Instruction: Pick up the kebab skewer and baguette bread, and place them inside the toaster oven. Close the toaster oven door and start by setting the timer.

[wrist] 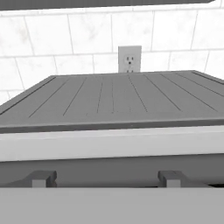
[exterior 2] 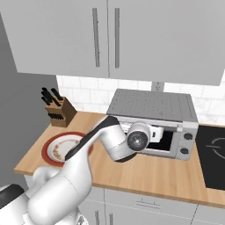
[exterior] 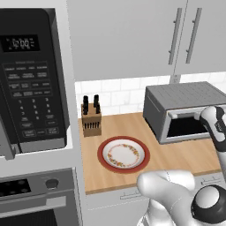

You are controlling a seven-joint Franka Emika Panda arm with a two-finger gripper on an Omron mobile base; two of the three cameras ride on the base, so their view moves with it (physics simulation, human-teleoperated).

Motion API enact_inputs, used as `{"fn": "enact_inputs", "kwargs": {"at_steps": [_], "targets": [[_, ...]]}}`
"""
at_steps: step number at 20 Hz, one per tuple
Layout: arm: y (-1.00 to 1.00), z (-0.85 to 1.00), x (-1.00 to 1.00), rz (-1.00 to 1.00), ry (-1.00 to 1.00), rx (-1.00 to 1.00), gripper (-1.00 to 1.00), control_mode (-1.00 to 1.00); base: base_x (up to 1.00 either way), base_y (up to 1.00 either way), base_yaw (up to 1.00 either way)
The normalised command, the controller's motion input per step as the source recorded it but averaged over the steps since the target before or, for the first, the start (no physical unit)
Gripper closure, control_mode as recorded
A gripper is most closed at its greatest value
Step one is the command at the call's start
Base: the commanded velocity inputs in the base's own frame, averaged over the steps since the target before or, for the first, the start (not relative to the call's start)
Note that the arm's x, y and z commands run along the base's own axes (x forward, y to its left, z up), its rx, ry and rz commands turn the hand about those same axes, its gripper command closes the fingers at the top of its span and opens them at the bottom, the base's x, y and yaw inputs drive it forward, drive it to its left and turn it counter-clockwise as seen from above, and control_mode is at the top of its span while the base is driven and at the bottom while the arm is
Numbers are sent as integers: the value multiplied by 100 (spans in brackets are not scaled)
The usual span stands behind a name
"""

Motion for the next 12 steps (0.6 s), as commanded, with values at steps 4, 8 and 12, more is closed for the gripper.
{"fn": "enact_inputs", "kwargs": {"at_steps": [4, 8, 12], "targets": [[0, -15, 23, 0, 0, 0, -100, -100, 0, 0, 0], [0, -18, 23, 0, 0, 0, -100, -100, 0, 0, 0], [0, -15, 21, 0, 0, 0, -100, -100, 0, 0, 0]]}}
